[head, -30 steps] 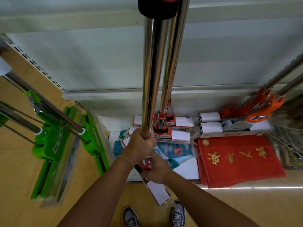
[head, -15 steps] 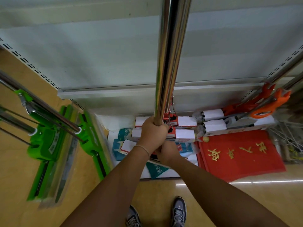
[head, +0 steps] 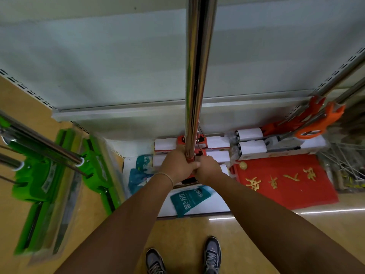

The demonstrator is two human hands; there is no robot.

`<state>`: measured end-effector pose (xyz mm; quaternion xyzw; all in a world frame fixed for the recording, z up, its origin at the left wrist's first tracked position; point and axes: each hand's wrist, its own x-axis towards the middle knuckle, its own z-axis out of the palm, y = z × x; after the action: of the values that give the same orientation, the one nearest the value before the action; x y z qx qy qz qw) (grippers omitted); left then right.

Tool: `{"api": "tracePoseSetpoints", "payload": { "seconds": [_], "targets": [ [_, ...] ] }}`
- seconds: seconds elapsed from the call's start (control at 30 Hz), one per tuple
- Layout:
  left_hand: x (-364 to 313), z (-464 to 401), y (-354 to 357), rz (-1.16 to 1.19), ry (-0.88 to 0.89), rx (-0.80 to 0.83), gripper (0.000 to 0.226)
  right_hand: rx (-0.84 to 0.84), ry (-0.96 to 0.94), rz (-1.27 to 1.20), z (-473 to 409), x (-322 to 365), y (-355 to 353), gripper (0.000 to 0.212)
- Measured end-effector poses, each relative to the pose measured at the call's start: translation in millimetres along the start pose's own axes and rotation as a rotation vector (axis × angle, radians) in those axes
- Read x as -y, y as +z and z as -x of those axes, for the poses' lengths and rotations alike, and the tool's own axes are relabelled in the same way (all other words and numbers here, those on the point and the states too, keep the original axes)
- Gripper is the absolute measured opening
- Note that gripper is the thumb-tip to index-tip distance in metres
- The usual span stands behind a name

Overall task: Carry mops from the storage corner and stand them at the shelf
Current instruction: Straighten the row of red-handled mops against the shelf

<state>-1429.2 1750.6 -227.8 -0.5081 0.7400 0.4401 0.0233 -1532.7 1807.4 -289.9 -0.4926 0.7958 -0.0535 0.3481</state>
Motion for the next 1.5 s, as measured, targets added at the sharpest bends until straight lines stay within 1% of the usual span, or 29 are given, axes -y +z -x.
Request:
{"api": "tracePoseSetpoints", "payload": {
  "seconds": [0.07,0.13,0.2,0.33,0.4,0.47,0.53,0.6,0.7,0.8,0.87,0.9,1.0,1.1,1.17,1.27,1.4,1.43,1.5],
  "targets": [
    [11,-1,2,-0.036,-0.018,0.009,0.040,-0.022,0.007,-0.032,-2,-4,-1,0.015],
    [19,-1,4,-0.053,-0.039,-0.002,0.032,-0.075,0.051,-0.121,-4,-12,2,0.018],
    [25,0,5,-0.032,-0.034,-0.007,0.030,-0.136,0.103,-0.191,-4,-18,7,0.021],
    [29,-4,9,0.074,0.002,-0.017,0.044,-0.160,0.103,-0.299,-5,-18,11,0.021],
    [27,-11,11,0.132,0.031,-0.014,0.051,-0.170,0.092,-0.346,-5,-16,9,0.026],
    [25,-17,10,0.147,0.072,0.008,0.068,-0.211,0.071,-0.428,-2,-15,4,0.036],
    [24,-22,10,0.151,0.094,0.034,0.084,-0.254,0.023,-0.512,-2,-15,-3,0.053],
    [23,-26,11,0.217,0.094,0.064,0.085,-0.271,-0.050,-0.558,-6,-16,-8,0.061],
    [17,-30,11,0.327,0.064,0.081,0.085,-0.196,-0.114,-0.578,-18,-18,-10,0.076],
    [12,-34,7,0.399,0.043,0.104,0.076,-0.160,-0.150,-0.602,-28,-21,-11,0.095],
    [9,-37,6,0.396,0.049,0.141,0.087,-0.179,-0.181,-0.558,-35,-24,-11,0.106],
    [5,-38,5,0.379,0.044,0.153,0.089,-0.184,-0.199,-0.538,-37,-25,-11,0.107],
    [-5,-44,7,0.335,-0.014,0.137,0.087,-0.195,-0.240,-0.512,-41,-27,-11,0.105],
    [-11,-49,9,0.316,-0.064,0.154,0.082,-0.203,-0.216,-0.522,-41,-29,-11,0.103],
    [-13,-51,10,0.314,-0.078,0.149,0.076,-0.213,-0.195,-0.521,-40,-29,-13,0.095],
    [-6,-60,17,0.310,-0.077,0.123,0.069,-0.247,-0.161,-0.486,-41,-24,-14,0.088],
    [-12,-49,11,0.236,-0.057,0.111,0.072,-0.234,-0.140,-0.410,-35,-22,-16,0.096],
    [-15,-44,7,0.205,-0.046,0.107,0.071,-0.222,-0.123,-0.405,-30,-21,-18,0.094],
    [-21,-33,-1,0.182,-0.012,0.101,0.070,-0.205,-0.072,-0.391,-23,-23,-20,0.082]
  ]
}}
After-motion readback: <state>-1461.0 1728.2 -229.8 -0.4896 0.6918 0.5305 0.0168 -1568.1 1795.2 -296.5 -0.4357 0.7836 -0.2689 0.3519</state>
